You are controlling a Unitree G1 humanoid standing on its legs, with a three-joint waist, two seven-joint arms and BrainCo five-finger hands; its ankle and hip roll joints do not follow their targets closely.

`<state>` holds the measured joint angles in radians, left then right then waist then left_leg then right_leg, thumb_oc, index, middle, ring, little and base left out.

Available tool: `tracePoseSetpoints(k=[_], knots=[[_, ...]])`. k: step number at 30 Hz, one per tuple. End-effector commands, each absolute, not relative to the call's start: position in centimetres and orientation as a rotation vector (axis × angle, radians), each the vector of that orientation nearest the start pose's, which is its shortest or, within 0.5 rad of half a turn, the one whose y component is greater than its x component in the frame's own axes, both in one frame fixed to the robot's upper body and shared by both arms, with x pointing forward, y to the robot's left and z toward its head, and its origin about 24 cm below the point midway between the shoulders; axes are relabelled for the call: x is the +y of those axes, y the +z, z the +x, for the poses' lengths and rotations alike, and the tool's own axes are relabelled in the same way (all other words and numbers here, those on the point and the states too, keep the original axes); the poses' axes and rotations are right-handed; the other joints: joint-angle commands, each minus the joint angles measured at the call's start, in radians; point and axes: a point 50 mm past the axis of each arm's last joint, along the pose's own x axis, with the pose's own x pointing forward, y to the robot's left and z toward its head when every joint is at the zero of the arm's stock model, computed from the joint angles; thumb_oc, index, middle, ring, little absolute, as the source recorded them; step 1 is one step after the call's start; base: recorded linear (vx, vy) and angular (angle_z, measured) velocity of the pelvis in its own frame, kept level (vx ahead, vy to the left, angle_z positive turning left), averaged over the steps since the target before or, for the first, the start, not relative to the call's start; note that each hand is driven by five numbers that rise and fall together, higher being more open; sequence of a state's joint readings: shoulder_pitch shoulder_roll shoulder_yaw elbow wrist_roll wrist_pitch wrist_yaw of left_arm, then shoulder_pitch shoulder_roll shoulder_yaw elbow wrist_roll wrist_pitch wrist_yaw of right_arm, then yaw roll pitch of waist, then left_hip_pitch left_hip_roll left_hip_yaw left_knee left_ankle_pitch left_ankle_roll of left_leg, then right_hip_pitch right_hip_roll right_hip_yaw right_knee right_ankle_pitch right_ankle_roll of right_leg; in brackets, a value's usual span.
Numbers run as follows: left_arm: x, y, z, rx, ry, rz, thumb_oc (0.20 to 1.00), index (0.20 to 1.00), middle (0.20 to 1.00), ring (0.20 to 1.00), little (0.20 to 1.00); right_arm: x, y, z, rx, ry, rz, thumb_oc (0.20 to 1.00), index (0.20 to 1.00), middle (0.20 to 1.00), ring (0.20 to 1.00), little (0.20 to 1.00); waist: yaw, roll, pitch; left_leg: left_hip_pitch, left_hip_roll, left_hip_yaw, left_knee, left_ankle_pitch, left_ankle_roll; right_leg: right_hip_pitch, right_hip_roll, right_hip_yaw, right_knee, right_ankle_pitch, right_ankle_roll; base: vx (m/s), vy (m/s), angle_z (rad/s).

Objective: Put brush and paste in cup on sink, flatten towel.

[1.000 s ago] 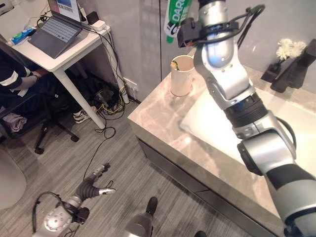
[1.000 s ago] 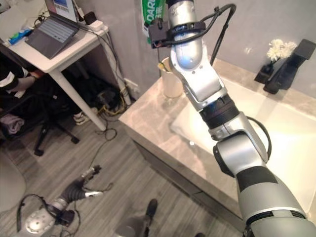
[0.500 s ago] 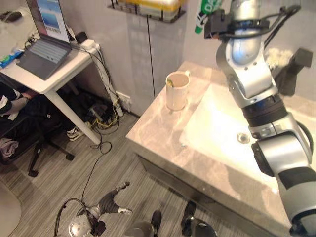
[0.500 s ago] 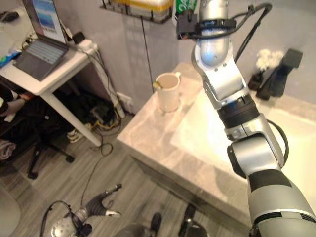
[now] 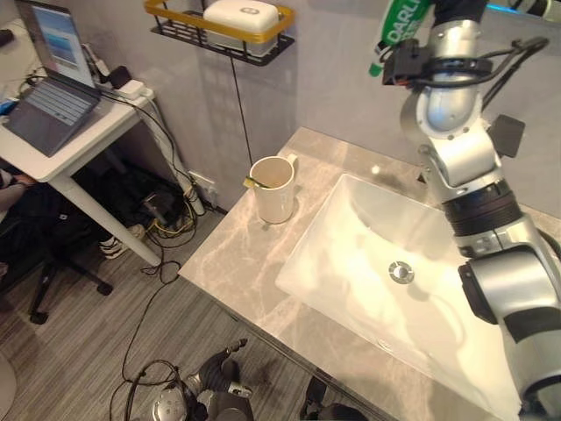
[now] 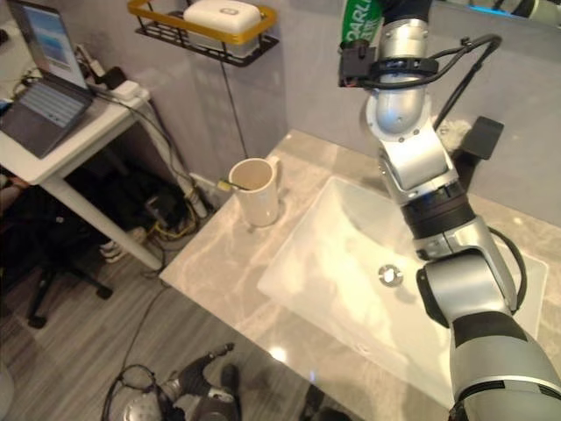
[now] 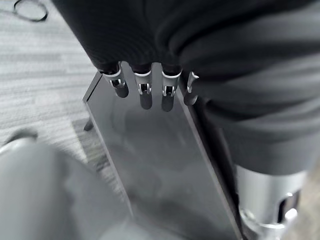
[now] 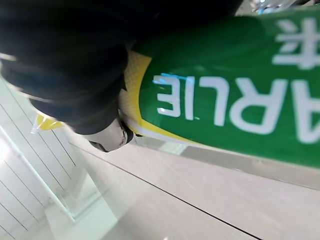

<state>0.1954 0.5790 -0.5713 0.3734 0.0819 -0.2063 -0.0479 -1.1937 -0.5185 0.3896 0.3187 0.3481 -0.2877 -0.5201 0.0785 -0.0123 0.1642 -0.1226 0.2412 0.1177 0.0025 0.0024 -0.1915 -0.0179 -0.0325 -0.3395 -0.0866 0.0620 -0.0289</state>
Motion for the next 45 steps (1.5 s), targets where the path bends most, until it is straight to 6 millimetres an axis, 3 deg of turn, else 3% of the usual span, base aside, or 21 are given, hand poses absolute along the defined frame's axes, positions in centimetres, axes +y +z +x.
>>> tracePoseSetpoints(k=[1, 5, 6, 7, 8, 11, 13, 18, 20, 22, 30, 45], knots=[[18.5, -7.5, 14.1, 0.471, -0.604, 0.636, 1.000, 1.000, 1.000, 1.000, 1.000, -11.8, 39.2, 30.8, -1.215, 0.036, -0.019, 0.200, 0.200, 0.200, 0.200, 0.200, 0.039, 0.002, -0.064, 0.060, -0.115, 0.044, 0.008, 0.036, 0.074, 0.002, -0.135, 0.054, 0.056, -0.005, 0.148, 0.11, 0.214, -0.24], [18.2, -8.2, 14.1, 0.493, -0.588, 0.637, 1.000, 1.000, 1.000, 1.000, 1.000, -11.2, 38.9, 30.5, -1.199, 0.114, 0.015, 0.200, 0.200, 0.200, 0.200, 0.200, 0.040, -0.008, -0.061, 0.071, -0.143, 0.077, 0.018, 0.012, 0.092, 0.006, -0.159, 0.077, 0.047, 0.008, 0.160, 0.06, 0.164, -0.21], [22.1, -7.9, 15.5, 0.535, -0.436, 0.659, 1.000, 1.000, 1.000, 1.000, 1.000, -10.6, 37.8, 31.0, -1.144, 0.190, 0.040, 0.200, 0.200, 0.200, 0.200, 0.200, 0.034, -0.003, -0.058, 0.079, -0.152, 0.099, 0.024, -0.004, 0.098, 0.004, -0.167, 0.100, 0.048, 0.016, 0.168, 0.06, 0.258, -0.11], [22.8, -6.6, 16.6, 0.459, -0.374, 0.669, 1.000, 1.000, 1.000, 1.000, 1.000, -9.4, 37.4, 30.9, -1.135, 0.245, 0.055, 0.200, 0.200, 0.200, 0.200, 0.200, 0.027, -0.004, -0.053, 0.080, -0.158, 0.109, 0.019, -0.004, 0.103, -0.007, -0.171, 0.114, 0.047, 0.028, 0.170, 0.06, 0.218, -0.15], [21.1, -5.5, 16.9, 0.375, -0.406, 0.639, 1.000, 1.000, 1.000, 1.000, 1.000, -8.0, 37.5, 30.8, -1.132, 0.273, 0.067, 0.200, 0.200, 0.200, 0.200, 0.200, 0.032, -0.008, -0.051, 0.087, -0.158, 0.115, 0.019, -0.014, 0.106, -0.004, -0.172, 0.123, 0.046, 0.026, 0.173, 0.00, 0.104, -0.28], [20.0, -4.9, 16.1, 0.344, -0.456, 0.582, 1.000, 1.000, 1.000, 1.000, 1.000, -7.3, 38.3, 30.4, -1.149, 0.287, 0.064, 0.200, 0.200, 0.200, 0.200, 0.200, 0.040, -0.018, -0.049, 0.079, -0.163, 0.119, 0.018, -0.012, 0.110, -0.014, -0.178, 0.127, 0.044, 0.036, 0.176, -0.01, 0.057, -0.30], [20.2, -4.8, 15.4, 0.366, -0.435, 0.531, 1.000, 1.000, 1.000, 1.000, 1.000, -7.6, 38.5, 30.0, -1.147, 0.325, 0.071, 0.200, 0.200, 0.200, 0.200, 0.200, 0.036, -0.032, -0.050, 0.078, -0.166, 0.126, 0.009, -0.015, 0.113, -0.024, -0.182, 0.132, 0.043, 0.045, 0.183, 0.00, 0.049, 0.03], [20.2, -4.8, 15.4, 0.367, -0.436, 0.531, 1.000, 1.000, 1.000, 1.000, 1.000, -7.7, 38.5, 30.0, -1.146, 0.325, 0.071, 0.200, 0.200, 0.200, 0.200, 0.200, 0.037, -0.032, -0.052, 0.079, -0.167, 0.126, 0.008, -0.014, 0.113, -0.024, -0.183, 0.132, 0.043, 0.045, 0.183, 0.00, 0.011, 0.04], [20.0, -4.9, 15.5, 0.371, -0.376, 0.493, 1.000, 1.000, 1.000, 1.000, 1.000, -8.0, 36.8, 28.0, -1.174, 0.432, 0.030, 0.200, 0.200, 0.200, 0.200, 0.200, 0.006, -0.043, -0.053, 0.106, -0.166, 0.150, -0.034, -0.005, 0.117, -0.031, -0.179, 0.142, 0.030, 0.060, 0.194, 0.00, 0.057, -0.04], [20.0, -5.1, 15.4, 0.378, -0.339, 0.463, 1.000, 1.000, 1.000, 1.000, 1.000, -8.5, 36.0, 27.3, -1.185, 0.445, -0.042, 0.200, 0.200, 0.200, 0.200, 0.200, -0.002, -0.044, -0.055, 0.132, -0.161, 0.166, -0.079, 0.020, 0.110, -0.035, -0.173, 0.149, 0.021, 0.068, 0.197, -0.02, 0.009, -0.15], [20.5, -6.0, 15.6, 0.431, -0.256, 0.410, 1.000, 1.000, 1.000, 1.000, 1.000, -8.9, 33.8, 27.3, -1.109, 0.498, -0.105, 0.200, 0.200, 0.200, 0.200, 0.200, -0.025, -0.043, -0.041, 0.109, -0.137, 0.157, -0.090, 0.047, 0.094, -0.052, -0.169, 0.127, 0.004, 0.084, 0.196, -0.07, -0.048, -0.08], [21.0, -5.7, 16.2, 0.421, -0.231, 0.392, 1.000, 1.000, 1.000, 1.000, 1.000, -5.3, 34.7, 27.8, -1.103, 0.553, -0.004, 0.200, 0.200, 0.200, 0.200, 0.200, -0.014, -0.041, -0.024, 0.069, -0.127, 0.149, -0.090, 0.066, 0.088, -0.082, -0.174, 0.113, -0.001, 0.107, 0.197, -0.01, -0.006, 0.00]])
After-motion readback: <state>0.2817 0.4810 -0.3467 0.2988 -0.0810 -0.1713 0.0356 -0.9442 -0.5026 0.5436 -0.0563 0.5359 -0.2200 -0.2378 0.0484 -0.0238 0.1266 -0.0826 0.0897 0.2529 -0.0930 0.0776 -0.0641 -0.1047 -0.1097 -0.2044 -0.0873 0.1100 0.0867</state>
